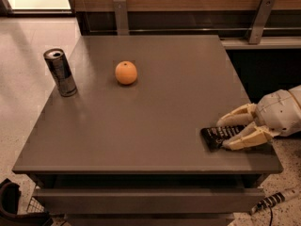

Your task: Move rxbar chocolate near redbull can

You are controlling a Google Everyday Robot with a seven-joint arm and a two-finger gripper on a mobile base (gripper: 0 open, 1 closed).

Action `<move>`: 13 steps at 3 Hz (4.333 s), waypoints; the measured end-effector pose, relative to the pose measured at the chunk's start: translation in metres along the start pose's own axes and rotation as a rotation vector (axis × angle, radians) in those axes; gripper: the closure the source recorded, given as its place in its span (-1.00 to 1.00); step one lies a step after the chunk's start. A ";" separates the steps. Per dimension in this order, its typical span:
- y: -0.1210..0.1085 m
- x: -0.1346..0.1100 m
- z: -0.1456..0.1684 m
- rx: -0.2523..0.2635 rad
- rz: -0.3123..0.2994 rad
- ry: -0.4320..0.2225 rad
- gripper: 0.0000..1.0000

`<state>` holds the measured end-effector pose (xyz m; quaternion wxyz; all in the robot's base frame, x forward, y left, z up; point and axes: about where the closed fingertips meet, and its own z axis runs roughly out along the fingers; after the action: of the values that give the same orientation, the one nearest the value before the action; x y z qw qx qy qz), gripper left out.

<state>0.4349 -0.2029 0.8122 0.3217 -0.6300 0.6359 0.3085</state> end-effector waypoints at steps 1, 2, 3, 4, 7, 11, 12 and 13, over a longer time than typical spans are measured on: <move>0.000 0.000 0.000 0.000 0.000 0.000 1.00; -0.013 -0.030 -0.005 0.029 -0.017 0.006 1.00; -0.022 -0.077 -0.007 0.084 -0.042 -0.020 1.00; -0.044 -0.141 0.027 0.119 -0.083 -0.118 1.00; -0.075 -0.236 0.200 0.059 -0.166 -0.067 1.00; -0.075 -0.263 0.277 0.016 -0.243 0.020 0.26; -0.073 -0.264 0.277 0.014 -0.246 0.021 -0.19; -0.072 -0.266 0.278 0.012 -0.250 0.021 -0.66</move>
Offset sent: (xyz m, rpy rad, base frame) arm 0.0316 0.0324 0.0716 -0.0186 -0.0813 -0.0398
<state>0.5121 0.1780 0.8575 0.3547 -0.7056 0.5576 0.2558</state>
